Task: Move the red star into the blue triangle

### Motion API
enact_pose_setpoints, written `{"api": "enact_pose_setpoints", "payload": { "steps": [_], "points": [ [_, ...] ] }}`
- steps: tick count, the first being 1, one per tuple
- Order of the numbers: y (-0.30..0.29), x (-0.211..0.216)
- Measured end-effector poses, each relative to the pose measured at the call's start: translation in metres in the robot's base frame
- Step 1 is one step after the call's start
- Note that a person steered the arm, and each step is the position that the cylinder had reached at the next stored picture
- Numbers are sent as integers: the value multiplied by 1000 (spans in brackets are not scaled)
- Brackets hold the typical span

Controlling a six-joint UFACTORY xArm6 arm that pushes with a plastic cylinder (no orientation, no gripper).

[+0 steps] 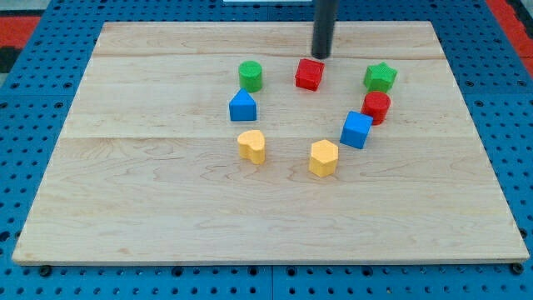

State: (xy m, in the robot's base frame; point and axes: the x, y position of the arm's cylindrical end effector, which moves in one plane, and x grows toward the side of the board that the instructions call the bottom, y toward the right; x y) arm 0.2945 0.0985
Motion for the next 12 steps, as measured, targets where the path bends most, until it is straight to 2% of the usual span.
{"api": "enact_pose_setpoints", "payload": {
  "steps": [1, 2, 6, 7, 10, 12],
  "points": [
    [-2, 56],
    [3, 72],
    [21, 65],
    [31, 35],
    [-7, 36],
    [-61, 43]
  ]
}}
